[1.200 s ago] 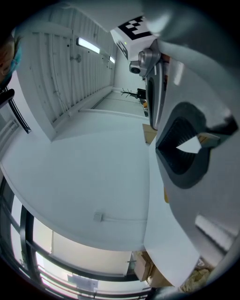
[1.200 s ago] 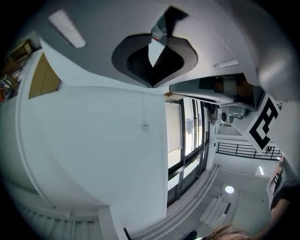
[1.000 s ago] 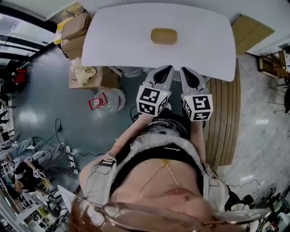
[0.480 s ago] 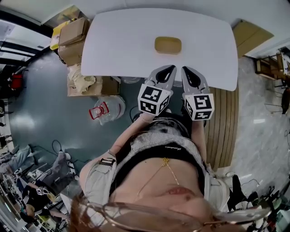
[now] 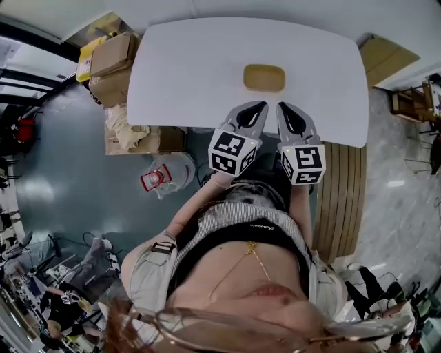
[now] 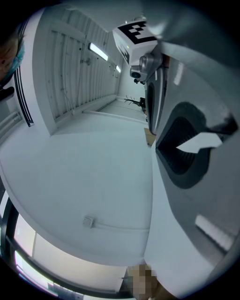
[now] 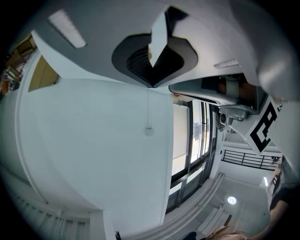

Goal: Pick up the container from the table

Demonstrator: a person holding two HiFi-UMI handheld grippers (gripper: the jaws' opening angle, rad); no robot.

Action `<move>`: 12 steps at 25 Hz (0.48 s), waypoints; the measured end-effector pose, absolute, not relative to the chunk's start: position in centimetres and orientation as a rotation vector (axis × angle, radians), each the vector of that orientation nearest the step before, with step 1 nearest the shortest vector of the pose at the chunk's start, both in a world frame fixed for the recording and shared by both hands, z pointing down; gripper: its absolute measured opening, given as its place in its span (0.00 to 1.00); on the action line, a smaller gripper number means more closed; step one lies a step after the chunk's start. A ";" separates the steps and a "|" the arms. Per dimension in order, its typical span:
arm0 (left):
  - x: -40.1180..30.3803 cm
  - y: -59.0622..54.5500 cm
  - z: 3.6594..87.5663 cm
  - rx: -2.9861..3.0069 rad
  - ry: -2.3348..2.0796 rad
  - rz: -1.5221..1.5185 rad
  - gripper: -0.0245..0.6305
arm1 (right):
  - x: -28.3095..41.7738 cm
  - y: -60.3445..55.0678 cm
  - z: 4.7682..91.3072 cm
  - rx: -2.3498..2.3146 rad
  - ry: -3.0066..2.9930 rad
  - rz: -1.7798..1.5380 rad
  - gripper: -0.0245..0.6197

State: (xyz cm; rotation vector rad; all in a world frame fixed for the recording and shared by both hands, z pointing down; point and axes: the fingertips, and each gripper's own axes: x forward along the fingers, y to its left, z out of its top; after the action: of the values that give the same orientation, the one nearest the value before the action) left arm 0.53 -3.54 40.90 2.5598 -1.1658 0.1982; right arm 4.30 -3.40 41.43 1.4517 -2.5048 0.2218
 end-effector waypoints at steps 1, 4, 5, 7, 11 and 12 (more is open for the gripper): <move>0.4 -3.7 40.9 2.559 -1.167 0.197 0.04 | 4.2 -3.5 41.6 1.447 -2.500 0.228 0.08; 0.1 -4.1 41.1 2.551 -1.184 0.192 0.04 | 4.1 -3.9 42.1 1.428 -2.489 0.239 0.08; -0.1 -4.2 41.2 2.544 -1.192 0.194 0.04 | 4.1 -4.1 42.2 1.424 -2.487 0.240 0.08; -0.3 -4.5 41.4 2.531 -1.206 0.206 0.04 | 4.1 -4.6 42.2 1.420 -2.490 0.241 0.08; -0.1 -5.6 41.8 2.503 -1.231 0.218 0.04 | 4.2 -5.9 42.4 1.387 -2.509 0.248 0.08; 0.1 -6.0 41.9 2.496 -1.239 0.216 0.04 | 4.3 -6.3 42.5 1.375 -2.514 0.250 0.08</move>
State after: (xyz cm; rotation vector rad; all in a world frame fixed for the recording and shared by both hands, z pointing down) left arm 0.06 -5.99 41.86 2.4965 -1.2387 0.2156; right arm 4.27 -6.30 42.53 1.3753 -2.5139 0.2498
